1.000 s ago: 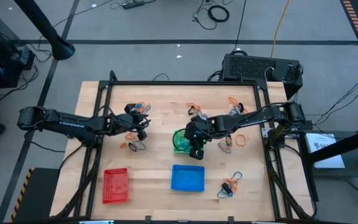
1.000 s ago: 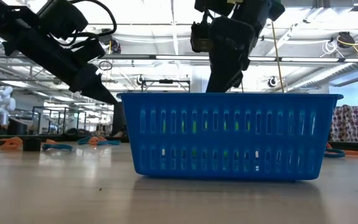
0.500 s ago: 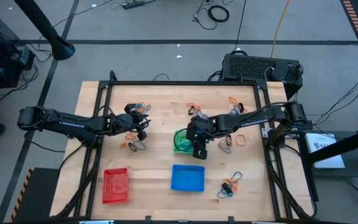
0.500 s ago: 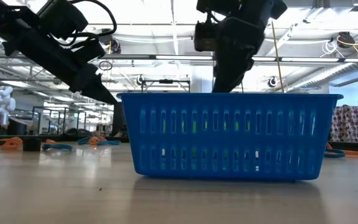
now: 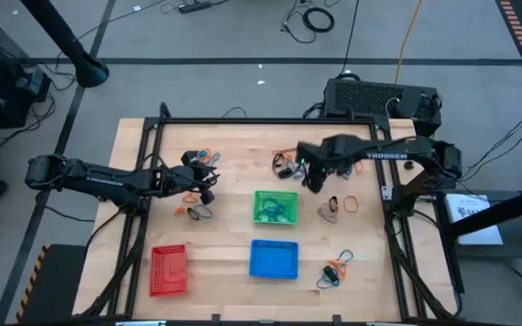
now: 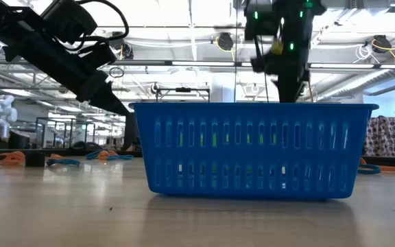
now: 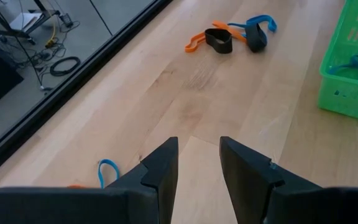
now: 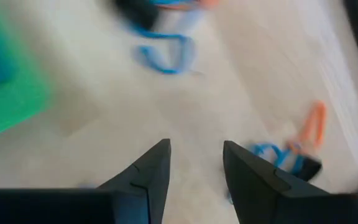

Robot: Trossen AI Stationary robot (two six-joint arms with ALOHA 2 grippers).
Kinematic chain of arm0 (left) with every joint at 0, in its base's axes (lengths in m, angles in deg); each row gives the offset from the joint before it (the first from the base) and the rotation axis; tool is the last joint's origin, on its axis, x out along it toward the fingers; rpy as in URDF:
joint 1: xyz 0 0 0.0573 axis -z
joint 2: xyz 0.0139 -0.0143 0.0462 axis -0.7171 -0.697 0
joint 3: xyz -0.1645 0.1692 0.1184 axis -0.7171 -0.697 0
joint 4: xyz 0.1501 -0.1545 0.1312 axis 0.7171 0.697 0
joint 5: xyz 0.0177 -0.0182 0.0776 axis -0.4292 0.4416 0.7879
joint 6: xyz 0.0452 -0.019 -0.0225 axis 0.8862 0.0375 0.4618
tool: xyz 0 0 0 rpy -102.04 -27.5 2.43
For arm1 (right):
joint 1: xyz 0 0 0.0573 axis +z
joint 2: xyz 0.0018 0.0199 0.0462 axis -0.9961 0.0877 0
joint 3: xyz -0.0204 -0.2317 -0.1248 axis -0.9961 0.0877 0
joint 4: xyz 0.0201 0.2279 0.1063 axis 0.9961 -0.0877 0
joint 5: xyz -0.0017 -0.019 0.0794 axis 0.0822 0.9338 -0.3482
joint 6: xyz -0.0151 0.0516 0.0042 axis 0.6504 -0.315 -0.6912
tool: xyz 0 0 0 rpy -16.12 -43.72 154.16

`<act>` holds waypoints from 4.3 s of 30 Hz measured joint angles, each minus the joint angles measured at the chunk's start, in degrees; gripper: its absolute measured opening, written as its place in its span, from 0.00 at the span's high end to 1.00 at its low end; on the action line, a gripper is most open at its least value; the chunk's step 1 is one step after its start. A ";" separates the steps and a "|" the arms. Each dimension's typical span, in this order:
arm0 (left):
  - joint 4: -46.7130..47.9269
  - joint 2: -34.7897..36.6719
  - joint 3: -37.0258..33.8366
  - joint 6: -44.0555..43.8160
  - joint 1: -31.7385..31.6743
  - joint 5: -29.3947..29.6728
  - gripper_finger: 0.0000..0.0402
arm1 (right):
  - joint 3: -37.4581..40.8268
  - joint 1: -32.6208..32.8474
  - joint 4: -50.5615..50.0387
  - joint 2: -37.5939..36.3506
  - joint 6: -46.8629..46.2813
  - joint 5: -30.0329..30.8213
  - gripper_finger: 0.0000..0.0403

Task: Sort rubber bands into baskets
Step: Put the blue rubberband into the green bin

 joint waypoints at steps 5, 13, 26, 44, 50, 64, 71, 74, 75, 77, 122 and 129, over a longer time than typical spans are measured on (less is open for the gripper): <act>0.03 0.00 0.00 0.01 0.01 0.00 0.68 | 6.79 -8.29 2.00 0.16 -2.87 -4.22 0.65; 0.01 0.00 0.00 0.03 -0.01 0.00 0.68 | 14.47 -16.60 8.06 0.21 -2.82 -7.32 0.69; 0.10 0.00 0.00 0.30 0.00 0.00 0.68 | 17.81 -20.81 17.04 0.21 -0.35 -13.09 0.75; 0.43 0.00 0.00 0.40 0.02 0.00 0.68 | 17.84 -20.87 18.18 0.23 -0.31 -12.88 0.78; 0.47 0.00 0.00 0.12 0.00 0.00 0.68 | 19.79 -20.89 19.23 0.23 -0.31 -12.70 0.78; 0.56 0.00 0.00 0.24 -0.01 0.00 0.68 | 23.56 -21.28 24.61 0.25 0.67 -12.16 0.78; 0.49 0.00 0.00 0.42 0.00 0.00 0.68 | 22.61 -21.28 23.80 0.27 1.13 -11.65 0.78; 0.27 0.00 0.00 0.41 0.00 0.00 0.68 | 21.02 -21.28 22.66 0.27 1.08 -11.63 0.78; 0.27 0.00 0.00 0.43 0.00 0.00 0.68 | 20.62 -21.28 21.67 0.27 1.05 -11.58 0.78; 0.29 0.00 0.00 0.41 -0.01 0.00 0.68 | 20.40 -21.28 20.04 0.27 1.02 -11.37 0.78; 0.78 0.02 0.00 0.43 0.00 0.00 0.68 | 10.13 -23.65 16.71 -0.38 7.29 -13.13 1.00; 0.76 0.02 0.00 0.41 -0.01 0.00 0.68 | 10.10 -16.95 26.21 -0.38 4.30 -21.30 1.00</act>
